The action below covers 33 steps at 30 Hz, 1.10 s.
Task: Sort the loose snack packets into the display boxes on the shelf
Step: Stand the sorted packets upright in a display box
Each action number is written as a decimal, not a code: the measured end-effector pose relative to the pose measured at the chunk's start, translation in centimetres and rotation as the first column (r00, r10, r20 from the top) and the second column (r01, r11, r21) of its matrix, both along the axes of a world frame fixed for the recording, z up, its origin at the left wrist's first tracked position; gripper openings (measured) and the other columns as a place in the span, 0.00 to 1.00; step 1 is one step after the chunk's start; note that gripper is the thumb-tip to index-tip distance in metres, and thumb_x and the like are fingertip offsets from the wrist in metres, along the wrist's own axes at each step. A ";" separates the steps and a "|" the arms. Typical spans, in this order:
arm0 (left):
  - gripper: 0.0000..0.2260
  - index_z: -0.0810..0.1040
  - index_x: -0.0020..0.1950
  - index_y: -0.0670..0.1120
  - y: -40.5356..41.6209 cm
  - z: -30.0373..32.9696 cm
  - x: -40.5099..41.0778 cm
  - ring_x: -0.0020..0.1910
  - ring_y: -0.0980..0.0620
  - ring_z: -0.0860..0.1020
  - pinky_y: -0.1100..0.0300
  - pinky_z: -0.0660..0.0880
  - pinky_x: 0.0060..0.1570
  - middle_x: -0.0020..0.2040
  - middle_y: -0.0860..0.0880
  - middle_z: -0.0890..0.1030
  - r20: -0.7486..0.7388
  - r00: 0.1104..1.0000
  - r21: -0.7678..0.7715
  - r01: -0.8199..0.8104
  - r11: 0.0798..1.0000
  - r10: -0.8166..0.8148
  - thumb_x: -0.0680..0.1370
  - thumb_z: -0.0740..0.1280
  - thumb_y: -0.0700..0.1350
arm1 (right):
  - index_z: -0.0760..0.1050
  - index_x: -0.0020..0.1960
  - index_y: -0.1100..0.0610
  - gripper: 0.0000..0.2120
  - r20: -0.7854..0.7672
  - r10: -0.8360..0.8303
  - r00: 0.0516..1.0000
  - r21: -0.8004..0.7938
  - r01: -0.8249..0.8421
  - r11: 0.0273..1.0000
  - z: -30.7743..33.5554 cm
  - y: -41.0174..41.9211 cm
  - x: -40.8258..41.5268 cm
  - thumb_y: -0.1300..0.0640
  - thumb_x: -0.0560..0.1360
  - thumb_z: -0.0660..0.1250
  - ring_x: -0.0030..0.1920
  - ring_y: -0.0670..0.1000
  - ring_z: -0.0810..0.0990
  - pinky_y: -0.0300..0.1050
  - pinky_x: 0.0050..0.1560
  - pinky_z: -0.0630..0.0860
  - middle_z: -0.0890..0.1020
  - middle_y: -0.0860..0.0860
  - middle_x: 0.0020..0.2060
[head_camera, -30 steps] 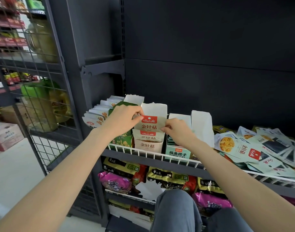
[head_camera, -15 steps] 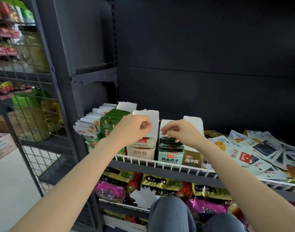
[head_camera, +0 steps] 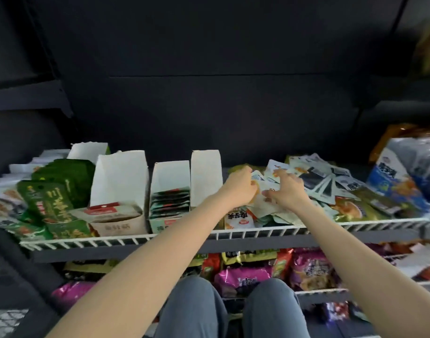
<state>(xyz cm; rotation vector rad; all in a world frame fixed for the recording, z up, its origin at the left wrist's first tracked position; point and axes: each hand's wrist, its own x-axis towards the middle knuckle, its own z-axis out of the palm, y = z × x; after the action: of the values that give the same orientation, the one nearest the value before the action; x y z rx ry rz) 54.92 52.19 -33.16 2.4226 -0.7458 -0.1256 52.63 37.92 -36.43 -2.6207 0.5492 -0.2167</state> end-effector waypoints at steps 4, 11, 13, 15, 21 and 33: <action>0.14 0.70 0.64 0.37 -2.5 -2.4 1.3 0.59 0.42 0.74 0.55 0.71 0.54 0.62 0.39 0.74 -0.062 0.998 0.162 0.023 0.987 -0.013 0.79 0.57 0.38 | 0.55 0.75 0.55 0.42 -0.127 -0.014 0.992 -0.038 0.010 0.999 -0.7 -1.9 0.3 0.48 0.68 0.74 0.72 0.63 0.56 0.54 0.69 0.60 0.62 0.62 0.70; 0.16 0.70 0.68 0.41 -3.3 -4.0 2.3 0.61 0.45 0.74 0.54 0.72 0.59 0.66 0.42 0.73 -0.081 0.996 0.207 0.047 0.977 -0.030 0.80 0.58 0.42 | 0.69 0.64 0.60 0.31 -0.173 -0.085 0.981 -0.096 0.069 0.993 -0.7 -2.7 0.7 0.47 0.68 0.75 0.71 0.64 0.55 0.53 0.67 0.62 0.62 0.63 0.68; 0.17 0.69 0.68 0.41 -3.4 -4.2 2.6 0.61 0.45 0.73 0.55 0.73 0.58 0.66 0.42 0.72 -0.089 0.996 0.202 0.042 0.979 -0.025 0.80 0.59 0.43 | 0.72 0.60 0.61 0.26 -0.092 -0.091 0.992 -0.054 0.086 0.995 -0.7 -2.7 0.8 0.50 0.68 0.75 0.67 0.62 0.63 0.52 0.62 0.67 0.69 0.62 0.64; 0.17 0.68 0.69 0.42 -3.4 -3.8 2.5 0.60 0.46 0.74 0.59 0.72 0.55 0.66 0.43 0.71 -0.085 0.996 0.137 0.040 0.990 -0.029 0.80 0.59 0.41 | 0.73 0.60 0.61 0.22 0.067 -0.114 0.991 0.107 0.107 0.988 -0.1 -2.8 0.5 0.56 0.70 0.74 0.52 0.56 0.76 0.47 0.47 0.75 0.77 0.59 0.56; 0.32 0.56 0.76 0.47 -1.9 -0.3 1.3 0.74 0.46 0.57 0.52 0.63 0.70 0.76 0.45 0.53 0.372 0.920 -0.119 -0.081 0.990 0.120 0.76 0.68 0.42 | 0.77 0.44 0.57 0.02 0.546 -0.014 0.837 0.261 -0.154 0.953 4.4 -1.9 -1.9 0.59 0.74 0.69 0.36 0.51 0.78 0.43 0.36 0.74 0.80 0.55 0.36; 0.04 0.78 0.44 0.47 12.3 5.3 -0.3 0.38 0.63 0.76 0.73 0.68 0.33 0.38 0.58 0.79 0.347 0.908 -0.432 -0.067 0.899 0.234 0.76 0.68 0.47 | 0.79 0.50 0.53 0.08 0.598 0.087 0.797 0.573 -0.501 0.649 7.7 7.5 -2.2 0.61 0.72 0.71 0.50 0.48 0.83 0.44 0.50 0.81 0.84 0.47 0.46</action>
<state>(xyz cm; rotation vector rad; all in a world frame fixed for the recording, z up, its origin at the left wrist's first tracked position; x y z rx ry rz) 54.64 64.46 -27.87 2.0991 -0.6629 0.5480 50.41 45.45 -28.70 -1.7201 -0.0441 -0.4811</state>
